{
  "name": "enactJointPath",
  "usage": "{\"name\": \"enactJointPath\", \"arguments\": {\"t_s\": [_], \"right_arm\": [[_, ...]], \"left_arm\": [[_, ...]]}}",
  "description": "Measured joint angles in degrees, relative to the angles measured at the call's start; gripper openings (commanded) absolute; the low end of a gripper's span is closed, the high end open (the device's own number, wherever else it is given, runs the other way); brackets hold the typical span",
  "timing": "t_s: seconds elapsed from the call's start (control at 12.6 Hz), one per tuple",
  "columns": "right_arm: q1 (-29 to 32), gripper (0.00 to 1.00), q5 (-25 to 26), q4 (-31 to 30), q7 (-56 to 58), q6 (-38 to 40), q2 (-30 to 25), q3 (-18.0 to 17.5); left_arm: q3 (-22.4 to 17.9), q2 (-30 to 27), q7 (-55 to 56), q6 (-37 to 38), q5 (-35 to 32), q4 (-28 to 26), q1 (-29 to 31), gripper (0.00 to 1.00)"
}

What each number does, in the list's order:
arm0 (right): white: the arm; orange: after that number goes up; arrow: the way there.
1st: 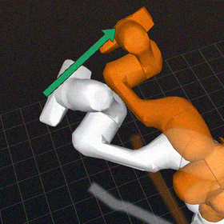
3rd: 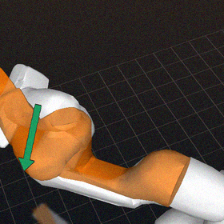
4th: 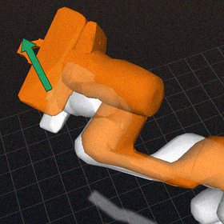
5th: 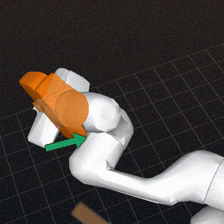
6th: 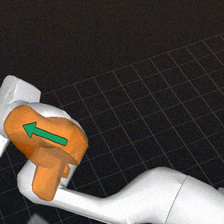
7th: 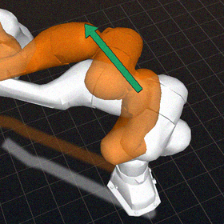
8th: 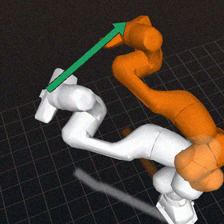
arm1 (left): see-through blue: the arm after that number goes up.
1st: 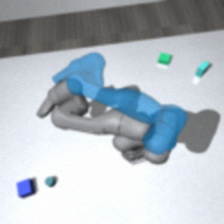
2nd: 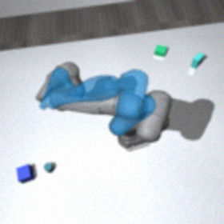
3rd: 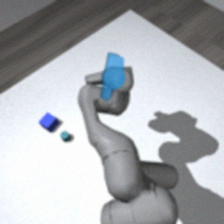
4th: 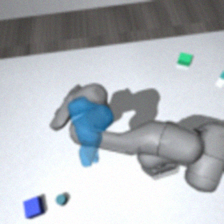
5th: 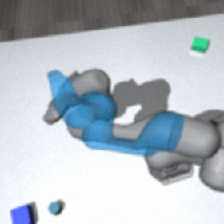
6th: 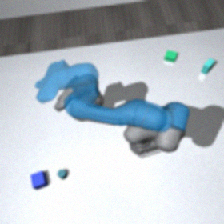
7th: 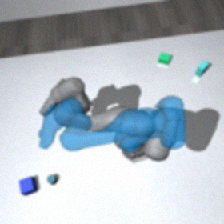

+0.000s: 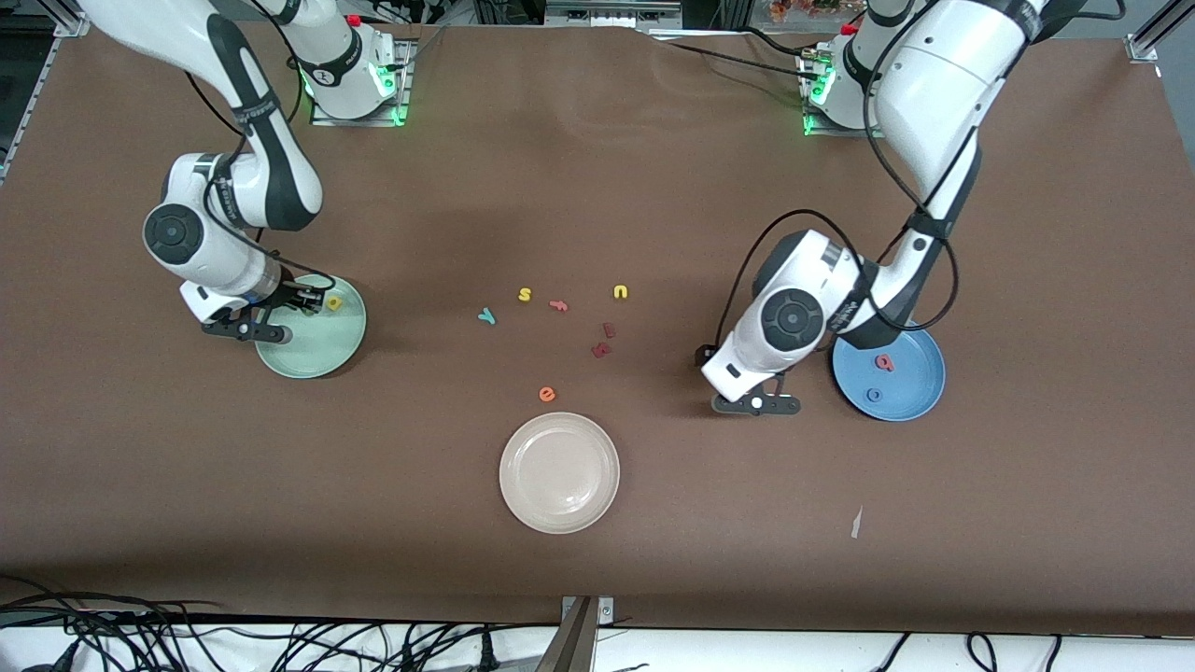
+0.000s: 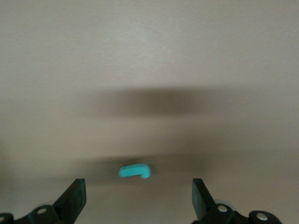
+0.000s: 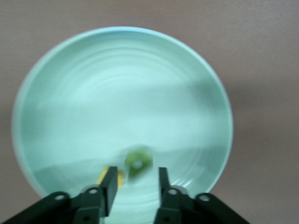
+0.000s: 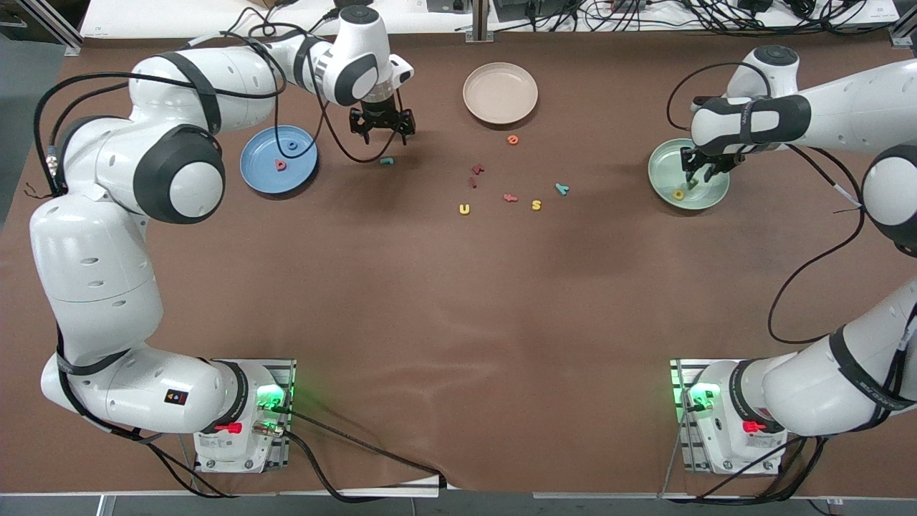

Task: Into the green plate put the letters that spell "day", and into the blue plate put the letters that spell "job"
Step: 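Grasp the teal j and teal y with the left and right grippers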

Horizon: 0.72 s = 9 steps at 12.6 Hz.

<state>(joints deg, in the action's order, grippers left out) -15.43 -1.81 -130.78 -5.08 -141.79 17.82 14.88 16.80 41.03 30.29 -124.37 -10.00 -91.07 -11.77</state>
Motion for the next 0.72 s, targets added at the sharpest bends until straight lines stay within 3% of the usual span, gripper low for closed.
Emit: {"name": "enactJointPath", "arguments": {"t_s": [0.16,0.32,0.72], "right_arm": [[0.42,1.0,-0.88,0.16,1.63,0.06,0.34,-0.4],[0.25,1.0,-1.52,0.82,0.72,3.31,-1.04,-3.01],[-0.24,1.0,-1.79,1.68,-18.68,10.45,-5.97,-17.04]], "left_arm": [[-0.04,1.46,0.74,-2.16,0.0,-0.04,-0.57,0.97],[-0.13,2.42,1.06,-2.59,-0.01,-0.26,-0.65,0.96],[-0.57,2.77,8.1,-2.59,0.0,-2.15,-0.16,0.95]]}}
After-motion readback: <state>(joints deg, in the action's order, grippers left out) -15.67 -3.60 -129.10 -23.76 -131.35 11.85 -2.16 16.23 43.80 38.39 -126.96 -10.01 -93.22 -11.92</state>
